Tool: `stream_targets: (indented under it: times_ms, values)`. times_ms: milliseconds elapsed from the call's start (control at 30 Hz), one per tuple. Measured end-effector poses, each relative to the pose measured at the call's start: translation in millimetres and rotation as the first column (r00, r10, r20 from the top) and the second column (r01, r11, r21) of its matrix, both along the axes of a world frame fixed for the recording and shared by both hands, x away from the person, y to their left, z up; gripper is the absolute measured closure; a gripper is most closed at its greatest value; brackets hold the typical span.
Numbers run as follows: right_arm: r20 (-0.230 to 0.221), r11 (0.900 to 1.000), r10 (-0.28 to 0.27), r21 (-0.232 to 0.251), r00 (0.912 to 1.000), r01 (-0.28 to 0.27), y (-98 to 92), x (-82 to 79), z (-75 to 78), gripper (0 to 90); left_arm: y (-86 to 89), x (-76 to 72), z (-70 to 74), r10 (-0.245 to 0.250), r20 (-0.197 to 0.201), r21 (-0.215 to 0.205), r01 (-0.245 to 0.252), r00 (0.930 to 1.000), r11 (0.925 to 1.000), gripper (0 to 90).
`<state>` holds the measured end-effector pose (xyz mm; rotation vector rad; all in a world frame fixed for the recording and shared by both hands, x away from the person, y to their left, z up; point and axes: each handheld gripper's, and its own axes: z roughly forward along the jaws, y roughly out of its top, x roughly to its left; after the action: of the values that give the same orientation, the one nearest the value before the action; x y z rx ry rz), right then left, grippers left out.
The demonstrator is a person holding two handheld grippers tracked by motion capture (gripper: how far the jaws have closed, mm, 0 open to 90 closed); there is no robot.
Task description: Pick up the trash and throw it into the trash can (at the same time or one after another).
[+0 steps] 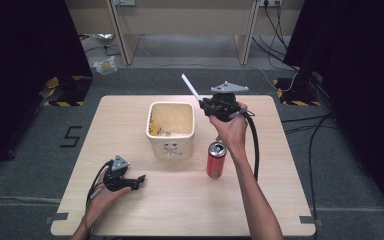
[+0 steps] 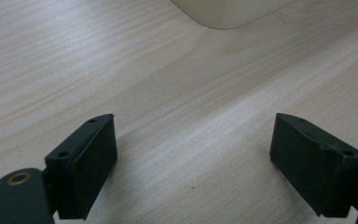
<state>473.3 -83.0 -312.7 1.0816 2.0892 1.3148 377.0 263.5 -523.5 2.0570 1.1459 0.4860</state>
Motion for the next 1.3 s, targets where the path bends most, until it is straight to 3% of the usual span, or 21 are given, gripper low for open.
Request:
stream_targets:
  times_ms: [100, 833, 1133, 1300]
  values:
    - [0.007, 1.0, 0.009, -0.02, 0.9999, -0.009, 11.0, 2.7, 2.1, 79.4, 0.0, 0.0, 0.0, 0.0, 0.0, 0.0, 0.0, 1.0, 1.0, 13.7]
    - [-0.013, 0.997, 0.079, -0.018, 0.9968, -0.079, 71.1, 24.8, 2.6, 79.3, 0.1, 0.0, 0.0, 0.0, 0.0, -0.002, 0.0, 1.0, 1.0, 13.9]
    - [-0.041, 0.995, 0.096, -0.004, 0.9945, -0.096, 91.4, 35.6, -6.9, 79.2, 0.4, 0.1, 0.1, -0.002, -0.001, 0.0, 0.002, 1.0, 1.0, 13.9]
    - [-0.058, 0.995, 0.098, -0.02, 0.9935, -0.099, 103.3, 40.5, -12.3, 79.2, 0.3, 0.1, 0.0, -0.001, 0.0, 0.0, 0.001, 1.0, 1.0, 13.9]
